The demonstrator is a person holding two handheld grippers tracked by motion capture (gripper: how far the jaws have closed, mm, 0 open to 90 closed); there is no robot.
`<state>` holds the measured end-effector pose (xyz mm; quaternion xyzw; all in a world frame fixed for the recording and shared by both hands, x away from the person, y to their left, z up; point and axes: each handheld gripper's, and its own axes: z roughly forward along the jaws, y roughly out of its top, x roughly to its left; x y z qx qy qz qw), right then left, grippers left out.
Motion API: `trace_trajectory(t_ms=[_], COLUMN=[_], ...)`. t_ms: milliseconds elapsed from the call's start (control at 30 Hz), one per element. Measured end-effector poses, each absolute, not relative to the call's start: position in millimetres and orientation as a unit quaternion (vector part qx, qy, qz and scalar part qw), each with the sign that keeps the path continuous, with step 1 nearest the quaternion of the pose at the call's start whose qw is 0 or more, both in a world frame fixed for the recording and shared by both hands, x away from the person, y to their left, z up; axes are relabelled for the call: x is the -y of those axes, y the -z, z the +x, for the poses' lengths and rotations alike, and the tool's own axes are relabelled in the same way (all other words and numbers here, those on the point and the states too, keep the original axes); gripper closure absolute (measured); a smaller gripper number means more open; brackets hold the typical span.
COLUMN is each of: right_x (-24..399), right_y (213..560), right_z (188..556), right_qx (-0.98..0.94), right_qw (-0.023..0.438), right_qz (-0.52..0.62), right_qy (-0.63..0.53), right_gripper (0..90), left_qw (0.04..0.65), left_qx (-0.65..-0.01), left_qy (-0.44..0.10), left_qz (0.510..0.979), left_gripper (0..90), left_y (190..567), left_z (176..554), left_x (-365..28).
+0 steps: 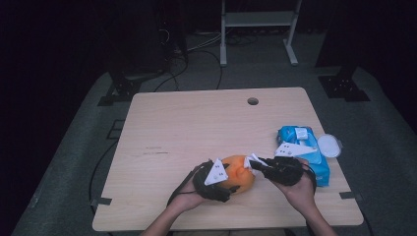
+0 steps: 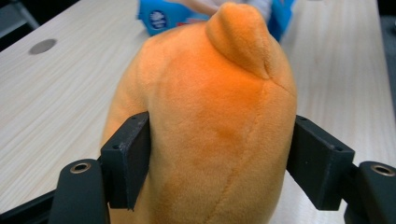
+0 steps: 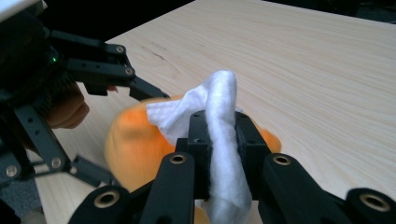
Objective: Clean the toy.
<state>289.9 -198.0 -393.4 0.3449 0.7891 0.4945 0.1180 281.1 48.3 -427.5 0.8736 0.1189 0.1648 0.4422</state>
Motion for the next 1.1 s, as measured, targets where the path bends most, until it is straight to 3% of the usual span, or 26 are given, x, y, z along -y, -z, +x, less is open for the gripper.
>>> trace_trajectory(t_ms=[100, 233, 300, 400, 567, 767, 967, 1033, 1100], right_x=[196.6, 200.1, 202.0, 203.7, 208.0, 216.6, 233.8, 239.7, 244.6], right_y=[400.5, 405.4, 408.5, 409.5, 414.1, 417.2, 419.3, 418.6, 416.6], right_z=[290.3, 287.9, 283.4, 276.6, 266.6, 260.8, 256.1, 254.4, 253.8], right_qx=[-0.799, -0.821, -0.829, -0.835, -0.844, -0.846, -0.832, -0.826, -0.821], right_qw=[0.106, 0.074, 0.064, 0.059, 0.049, 0.047, 0.032, 0.028, 0.03], right_qz=[0.342, 0.327, 0.318, 0.308, 0.286, 0.284, 0.291, 0.295, 0.299], right_qy=[-0.483, -0.462, -0.457, -0.452, -0.45, -0.45, -0.472, -0.479, -0.485], right_gripper=[78.5, 78.2, 78.2, 78.2, 77.8, 77.3, 77.1, 77.0, 76.9], left_qw=[0.433, 0.464, 0.469, 0.478, 0.515, 0.465, 0.468, 0.463, 0.456], left_qx=[-0.105, -0.103, -0.099, -0.093, -0.106, -0.112, -0.106, -0.101, -0.102], left_qy=[-0.147, -0.042, -0.023, -0.032, -0.057, -0.049, -0.002, -0.012, -0.028], left_qz=[0.883, 0.879, 0.877, 0.873, 0.849, 0.877, 0.878, 0.88, 0.884], left_gripper=[27.4, 27.5, 28.1, 27.5, 11.7, 10.4, 12.7, 17.9, 28.7], left_y=[425.5, 416.5, 411.5, 405.6, 396.2, 410.8, 429.9, 431.4, 429.8], left_z=[279.3, 285.2, 287.2, 287.4, 298.1, 317.4, 312.6, 308.2, 305.4], left_x=[-48.8, -59.5, -63.7, -64.8, -57.7, -39.7, -32.3, -30.1, -28.0])
